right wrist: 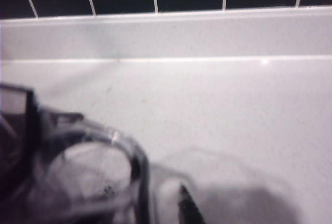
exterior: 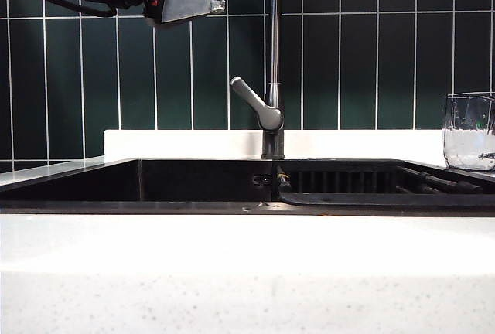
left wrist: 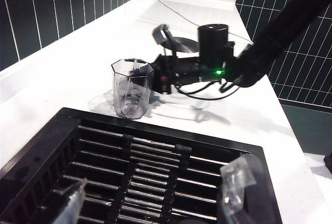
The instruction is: Pick up the mug next to the sink, go to the faucet to get some water, pour the water into the sink, and finally put the mug back to its place.
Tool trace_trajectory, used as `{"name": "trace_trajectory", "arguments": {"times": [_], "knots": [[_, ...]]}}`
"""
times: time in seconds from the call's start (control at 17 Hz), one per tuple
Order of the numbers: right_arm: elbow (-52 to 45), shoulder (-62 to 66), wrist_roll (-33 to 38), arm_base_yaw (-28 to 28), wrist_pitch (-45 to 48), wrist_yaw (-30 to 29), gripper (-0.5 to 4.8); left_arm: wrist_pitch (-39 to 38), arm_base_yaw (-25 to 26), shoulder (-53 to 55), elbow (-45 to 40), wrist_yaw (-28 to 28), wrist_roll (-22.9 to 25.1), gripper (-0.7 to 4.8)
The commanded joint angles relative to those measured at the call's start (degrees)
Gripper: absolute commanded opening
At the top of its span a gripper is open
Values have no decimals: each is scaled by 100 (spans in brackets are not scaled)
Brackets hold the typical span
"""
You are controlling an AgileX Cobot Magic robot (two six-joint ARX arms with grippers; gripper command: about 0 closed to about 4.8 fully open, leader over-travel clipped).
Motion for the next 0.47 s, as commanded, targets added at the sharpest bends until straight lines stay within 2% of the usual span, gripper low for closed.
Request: {"name": "trace_trajectory", "arguments": {"times": [0.06,0.47], "knots": [[-219,-109,77,-175,291,44,165,74,-11,-11,2,33,-7,335],[-256,-129,496,-173,254,-46,177,72,-11,-11,2,42,-4,334]]}}
